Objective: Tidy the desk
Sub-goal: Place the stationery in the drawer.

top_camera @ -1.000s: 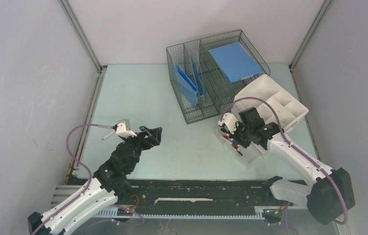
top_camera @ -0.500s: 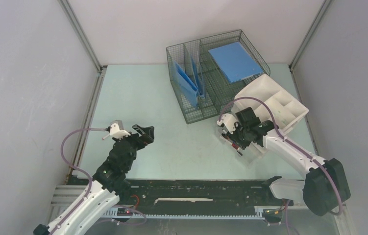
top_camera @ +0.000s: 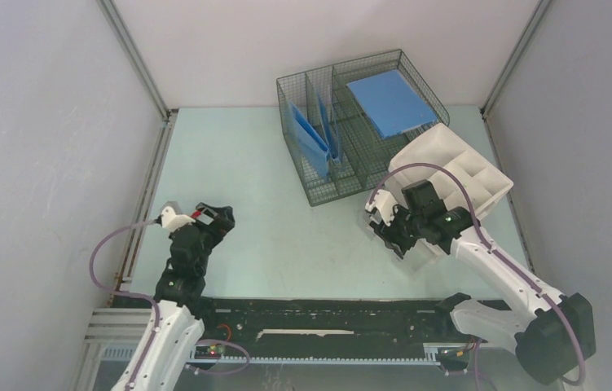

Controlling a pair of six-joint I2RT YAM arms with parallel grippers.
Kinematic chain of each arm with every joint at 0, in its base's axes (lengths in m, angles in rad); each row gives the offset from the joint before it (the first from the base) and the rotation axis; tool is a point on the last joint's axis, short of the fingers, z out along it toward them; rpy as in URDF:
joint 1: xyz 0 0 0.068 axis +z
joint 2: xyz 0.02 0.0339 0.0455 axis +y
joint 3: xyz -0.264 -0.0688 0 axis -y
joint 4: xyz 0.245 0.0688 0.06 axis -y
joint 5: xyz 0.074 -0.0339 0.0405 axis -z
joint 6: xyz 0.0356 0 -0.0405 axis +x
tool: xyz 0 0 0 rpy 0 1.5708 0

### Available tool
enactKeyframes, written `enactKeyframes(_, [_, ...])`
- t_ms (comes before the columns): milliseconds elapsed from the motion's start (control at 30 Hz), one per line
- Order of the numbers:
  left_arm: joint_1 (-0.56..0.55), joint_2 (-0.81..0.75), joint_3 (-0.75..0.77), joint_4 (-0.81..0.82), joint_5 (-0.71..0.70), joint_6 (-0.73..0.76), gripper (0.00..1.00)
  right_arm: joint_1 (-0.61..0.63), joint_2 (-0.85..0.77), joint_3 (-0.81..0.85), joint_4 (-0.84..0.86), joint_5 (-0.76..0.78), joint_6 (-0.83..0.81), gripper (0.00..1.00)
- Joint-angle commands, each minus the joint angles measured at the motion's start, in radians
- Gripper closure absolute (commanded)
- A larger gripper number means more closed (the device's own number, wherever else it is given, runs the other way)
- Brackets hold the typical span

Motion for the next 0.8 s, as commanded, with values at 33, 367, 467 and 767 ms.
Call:
enactKeyframes(33, [0.228,0.130,0.045,-0.028,0.137,-0.044,0.00,0.019,-0.010,0.021,-0.024,-0.039,-0.033,0.42])
enactKeyframes(367, [0.520,0.601,0.285,-0.154,0.126,-0.189,0.05,0.051,-0.025,0.021,-0.031,-0.032,-0.041,0.41])
enactKeyframes(467, [0.531,0.713,0.386,-0.203,0.074,-0.222,0.07,0.053,-0.031,0.021,-0.032,-0.032,-0.043,0.41])
enactKeyframes(767, [0.541,1.021,0.684,-0.447,0.049,-0.299,0.13,0.056,-0.043,0.021,-0.036,-0.036,-0.047,0.41])
